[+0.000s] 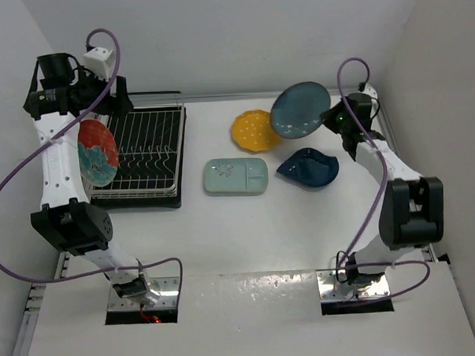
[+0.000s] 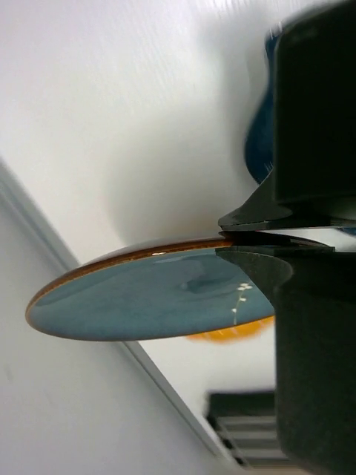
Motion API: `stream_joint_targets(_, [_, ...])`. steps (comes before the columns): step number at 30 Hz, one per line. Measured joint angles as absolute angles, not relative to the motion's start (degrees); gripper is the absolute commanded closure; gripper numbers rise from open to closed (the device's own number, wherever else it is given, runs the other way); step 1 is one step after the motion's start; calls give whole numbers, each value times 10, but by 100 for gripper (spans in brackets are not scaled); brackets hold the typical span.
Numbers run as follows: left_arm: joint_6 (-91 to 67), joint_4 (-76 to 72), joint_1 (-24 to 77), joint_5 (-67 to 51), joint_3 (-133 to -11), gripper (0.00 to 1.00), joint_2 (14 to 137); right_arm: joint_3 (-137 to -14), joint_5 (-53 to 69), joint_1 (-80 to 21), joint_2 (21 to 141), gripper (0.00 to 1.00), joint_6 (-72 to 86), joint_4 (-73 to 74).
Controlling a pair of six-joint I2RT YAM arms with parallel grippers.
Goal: Load the plates into the dish rack
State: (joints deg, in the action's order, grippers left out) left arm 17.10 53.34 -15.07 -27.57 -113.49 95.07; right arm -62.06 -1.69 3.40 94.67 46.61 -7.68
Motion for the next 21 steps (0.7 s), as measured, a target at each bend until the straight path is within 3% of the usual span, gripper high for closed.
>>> stream_joint_targets(9, [180,533,-38,-351,-1076,18,950,-568,113,-116,783,100,412,-68])
stream_joint_targets(21, [201,533,83,-414,-980,19,950,-524,289,-301,766,100,343,-35])
